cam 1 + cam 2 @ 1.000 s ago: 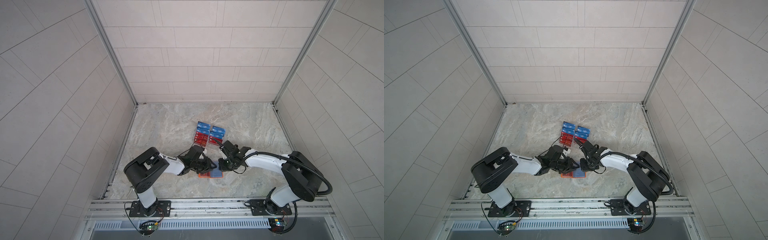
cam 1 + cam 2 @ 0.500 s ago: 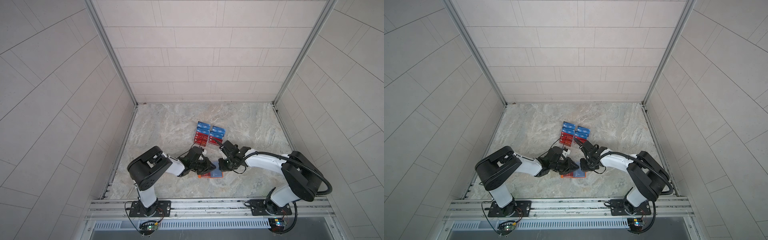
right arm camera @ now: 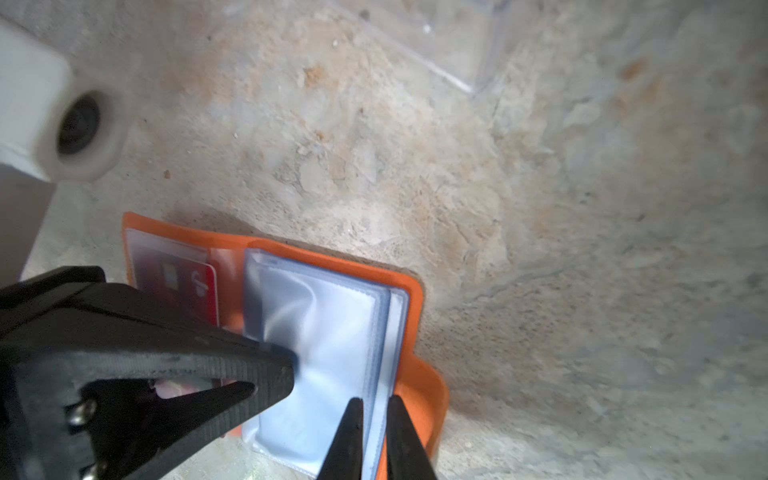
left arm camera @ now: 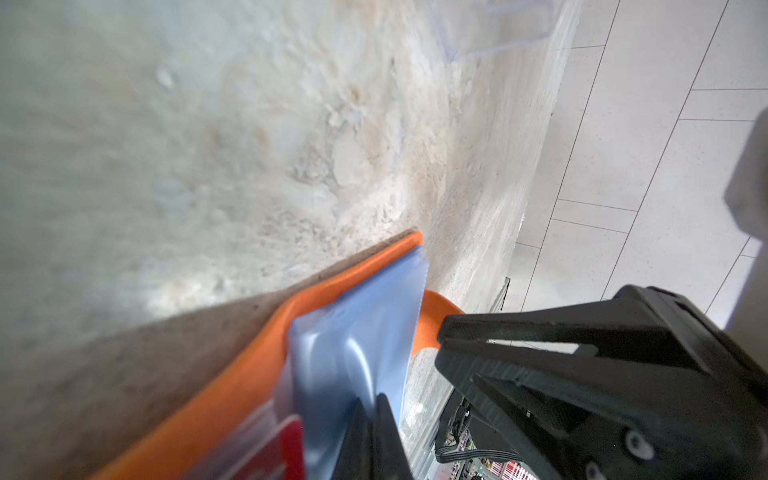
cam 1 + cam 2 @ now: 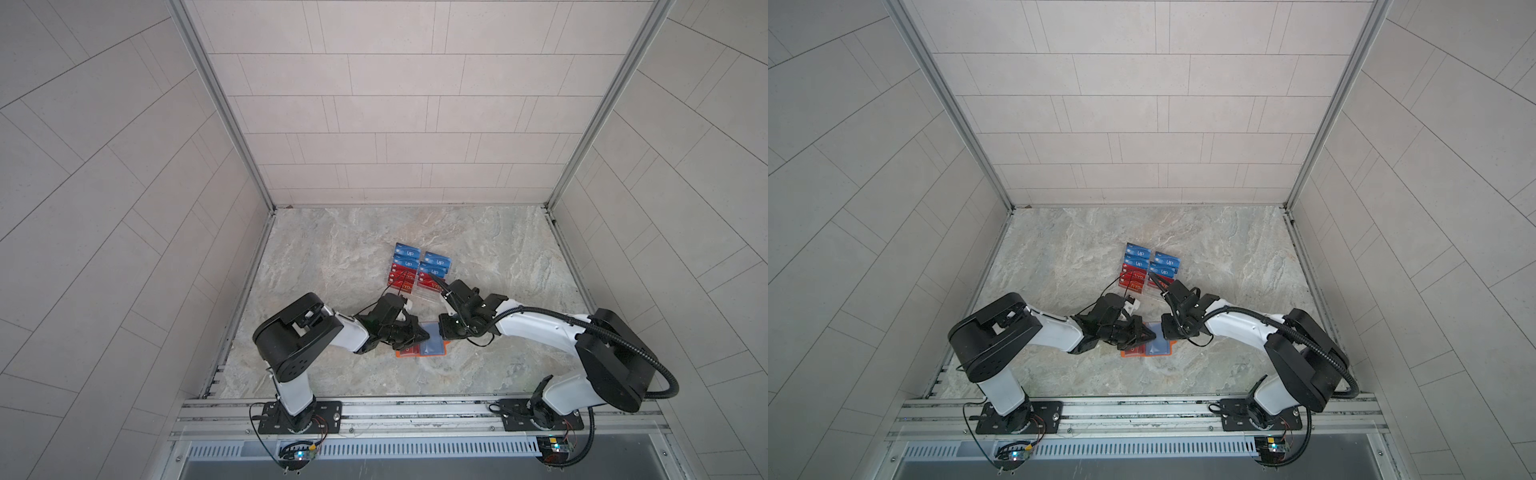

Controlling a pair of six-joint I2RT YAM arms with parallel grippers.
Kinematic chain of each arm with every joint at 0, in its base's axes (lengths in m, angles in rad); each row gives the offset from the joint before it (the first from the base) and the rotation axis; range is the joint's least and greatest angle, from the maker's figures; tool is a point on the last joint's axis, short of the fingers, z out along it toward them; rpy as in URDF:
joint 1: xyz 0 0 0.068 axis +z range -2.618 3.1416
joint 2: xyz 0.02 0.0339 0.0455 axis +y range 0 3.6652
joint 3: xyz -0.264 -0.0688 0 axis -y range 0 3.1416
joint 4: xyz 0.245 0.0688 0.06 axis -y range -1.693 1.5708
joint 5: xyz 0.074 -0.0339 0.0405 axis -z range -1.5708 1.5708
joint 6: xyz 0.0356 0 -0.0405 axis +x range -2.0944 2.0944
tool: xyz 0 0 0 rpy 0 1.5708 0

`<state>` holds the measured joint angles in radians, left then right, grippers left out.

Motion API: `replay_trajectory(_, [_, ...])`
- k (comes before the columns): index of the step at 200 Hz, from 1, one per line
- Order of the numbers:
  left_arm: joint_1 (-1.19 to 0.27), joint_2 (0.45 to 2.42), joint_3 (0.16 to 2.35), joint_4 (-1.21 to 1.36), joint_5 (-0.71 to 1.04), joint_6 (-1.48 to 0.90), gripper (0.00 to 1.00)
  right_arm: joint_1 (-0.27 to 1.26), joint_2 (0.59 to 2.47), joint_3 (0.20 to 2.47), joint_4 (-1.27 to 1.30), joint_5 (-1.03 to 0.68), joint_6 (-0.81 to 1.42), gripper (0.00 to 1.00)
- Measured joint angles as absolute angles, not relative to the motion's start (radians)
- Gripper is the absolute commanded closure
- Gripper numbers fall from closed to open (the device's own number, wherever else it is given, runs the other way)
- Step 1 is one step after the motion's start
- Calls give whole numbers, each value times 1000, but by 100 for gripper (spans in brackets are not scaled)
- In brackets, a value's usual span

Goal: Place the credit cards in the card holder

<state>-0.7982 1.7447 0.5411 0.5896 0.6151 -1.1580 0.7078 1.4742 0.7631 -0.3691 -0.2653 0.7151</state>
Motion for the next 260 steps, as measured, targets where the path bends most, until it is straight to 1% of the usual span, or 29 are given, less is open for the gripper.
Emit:
replay_trajectory(57, [-781,1698,495,590,644,-1123,98,708,1493,747,-346,-270,715,85])
replay_trajectory(192, [-774,1698,470,633,695,-1090,96,708,1496,695,-232,-364,690,85])
replay_trajectory(223, [-774,1698,465,636,696,-1090,92,707,1496,695,-224,-381,688,85])
replay_trajectory(260, [-774,1698,461,645,696,-1091,93,708,1496,695,-215,-395,686,85])
